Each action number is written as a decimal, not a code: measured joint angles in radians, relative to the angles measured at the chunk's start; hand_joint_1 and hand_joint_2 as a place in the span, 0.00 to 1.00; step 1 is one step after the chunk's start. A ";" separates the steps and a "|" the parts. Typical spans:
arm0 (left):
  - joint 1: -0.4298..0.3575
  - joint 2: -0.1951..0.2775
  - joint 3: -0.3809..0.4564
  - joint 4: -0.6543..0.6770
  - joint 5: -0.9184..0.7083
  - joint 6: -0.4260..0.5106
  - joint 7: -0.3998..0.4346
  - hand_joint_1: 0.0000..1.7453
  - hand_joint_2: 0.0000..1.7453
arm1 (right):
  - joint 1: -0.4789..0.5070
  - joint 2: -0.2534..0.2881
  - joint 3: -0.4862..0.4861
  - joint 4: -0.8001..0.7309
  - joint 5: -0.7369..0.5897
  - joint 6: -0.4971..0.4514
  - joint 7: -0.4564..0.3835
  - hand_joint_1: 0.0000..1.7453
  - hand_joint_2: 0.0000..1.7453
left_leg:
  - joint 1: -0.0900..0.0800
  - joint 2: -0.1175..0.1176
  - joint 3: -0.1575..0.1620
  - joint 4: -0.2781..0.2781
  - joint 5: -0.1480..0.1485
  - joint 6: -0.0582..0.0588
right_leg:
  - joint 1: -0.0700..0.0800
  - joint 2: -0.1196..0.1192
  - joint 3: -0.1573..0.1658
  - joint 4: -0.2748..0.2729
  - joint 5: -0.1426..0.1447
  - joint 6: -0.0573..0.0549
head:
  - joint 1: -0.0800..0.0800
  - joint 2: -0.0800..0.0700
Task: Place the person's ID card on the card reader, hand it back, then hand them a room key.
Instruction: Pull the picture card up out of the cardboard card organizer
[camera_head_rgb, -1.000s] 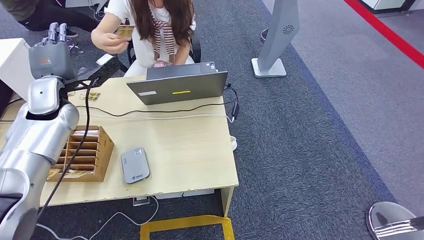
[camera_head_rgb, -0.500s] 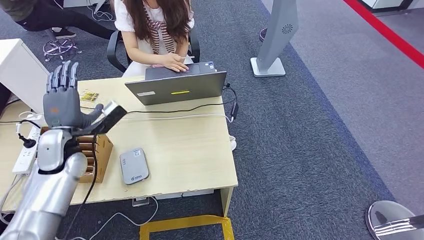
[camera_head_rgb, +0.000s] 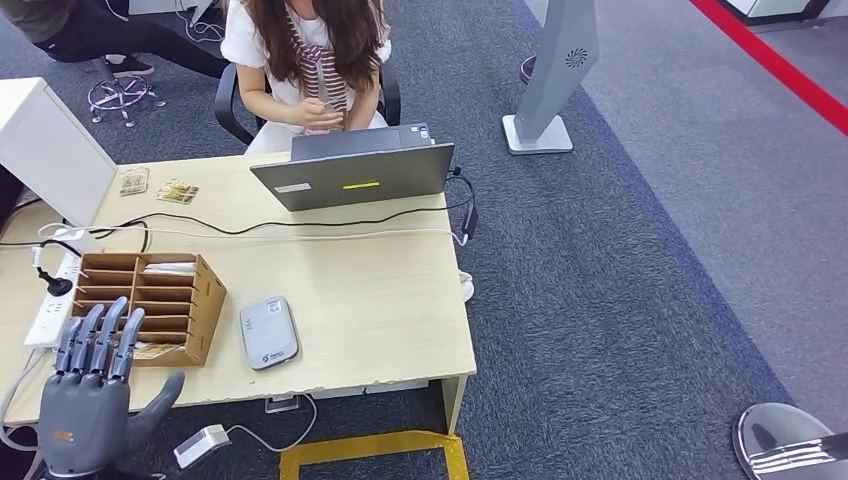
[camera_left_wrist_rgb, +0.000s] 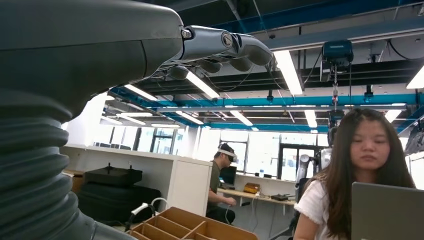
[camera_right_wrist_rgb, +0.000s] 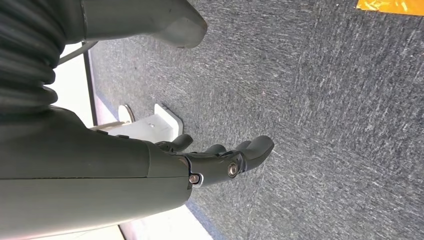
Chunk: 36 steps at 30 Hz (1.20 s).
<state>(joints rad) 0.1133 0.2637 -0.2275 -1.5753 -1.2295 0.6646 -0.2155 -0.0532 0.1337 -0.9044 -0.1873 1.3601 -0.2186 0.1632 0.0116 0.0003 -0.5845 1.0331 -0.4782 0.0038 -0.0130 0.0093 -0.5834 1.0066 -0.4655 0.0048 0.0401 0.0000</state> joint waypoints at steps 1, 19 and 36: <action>0.007 0.004 0.002 -0.003 -0.003 -0.003 0.003 0.00 1.00 | 0.000 0.000 -0.001 0.000 0.000 0.000 0.000 0.00 1.00 | 0.000 0.000 0.000 0.000 0.000 0.000 | 0.000 0.000 0.000 0.000 0.000 0.000 | 0.000 0.000; -0.131 0.041 0.036 0.309 -0.084 -0.116 0.101 0.00 1.00 | -0.006 0.000 -0.004 0.000 0.012 0.000 0.000 0.00 1.00 | 0.000 -0.001 0.001 0.000 0.001 -0.001 | 0.000 -0.001 0.001 0.000 0.001 -0.001 | 0.000 0.000; -0.206 0.024 0.037 0.405 -0.092 -0.136 0.114 0.00 1.00 | -0.007 0.000 -0.004 0.000 0.025 0.008 0.000 0.00 1.00 | 0.000 -0.001 0.001 0.000 0.001 -0.001 | 0.000 -0.001 0.001 0.000 0.001 -0.001 | 0.000 0.000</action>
<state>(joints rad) -0.0931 0.2881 -0.1907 -1.1702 -1.3212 0.5291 -0.1015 -0.0601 0.1339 -0.9083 -0.1873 1.3846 -0.2106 0.1627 0.0116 -0.0005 -0.5836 1.0333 -0.4771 0.0030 -0.0129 0.0086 -0.5828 1.0069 -0.4646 0.0042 0.0404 0.0000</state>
